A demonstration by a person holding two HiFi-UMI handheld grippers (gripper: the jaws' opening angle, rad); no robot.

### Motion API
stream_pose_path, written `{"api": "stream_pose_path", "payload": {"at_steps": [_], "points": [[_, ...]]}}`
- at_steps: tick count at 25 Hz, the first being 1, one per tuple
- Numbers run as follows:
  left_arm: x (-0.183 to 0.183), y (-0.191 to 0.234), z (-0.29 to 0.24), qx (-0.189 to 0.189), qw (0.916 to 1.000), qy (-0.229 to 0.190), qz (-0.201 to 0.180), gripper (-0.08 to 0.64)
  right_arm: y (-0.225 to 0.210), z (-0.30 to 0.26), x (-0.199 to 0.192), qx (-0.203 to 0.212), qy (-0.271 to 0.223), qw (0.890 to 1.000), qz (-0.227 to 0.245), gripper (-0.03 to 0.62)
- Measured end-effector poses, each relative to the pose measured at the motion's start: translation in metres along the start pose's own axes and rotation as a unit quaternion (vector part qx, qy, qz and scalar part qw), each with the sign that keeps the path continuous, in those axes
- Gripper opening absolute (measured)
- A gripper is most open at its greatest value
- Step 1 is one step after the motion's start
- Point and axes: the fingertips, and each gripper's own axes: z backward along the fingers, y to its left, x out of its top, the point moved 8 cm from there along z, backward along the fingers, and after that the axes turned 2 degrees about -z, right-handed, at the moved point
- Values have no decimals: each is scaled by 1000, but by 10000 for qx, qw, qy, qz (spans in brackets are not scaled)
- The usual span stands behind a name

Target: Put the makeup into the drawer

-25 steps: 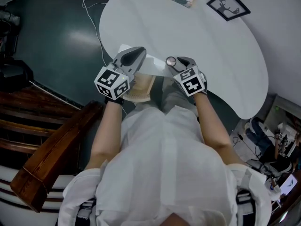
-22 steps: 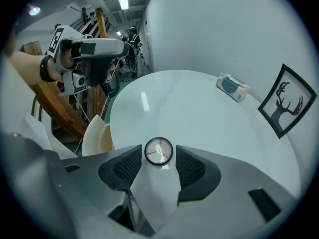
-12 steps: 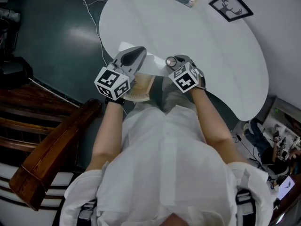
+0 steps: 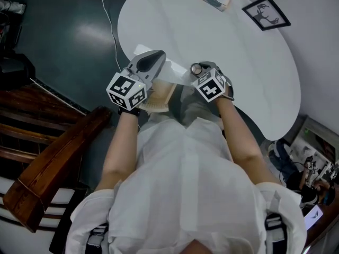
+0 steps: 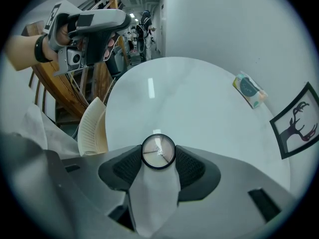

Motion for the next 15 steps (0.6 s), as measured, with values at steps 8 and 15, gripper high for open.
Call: {"api": "stream_pose_path", "payload": {"at_steps": [8,15], "points": [[-3,11,31,292,9995,-113,57,31,9,-5,19,-12,16,9998,206,202],[-6,21,75,700,9972,-238,103,31,34,-12,49,100,-76,9982,587,202]]}}
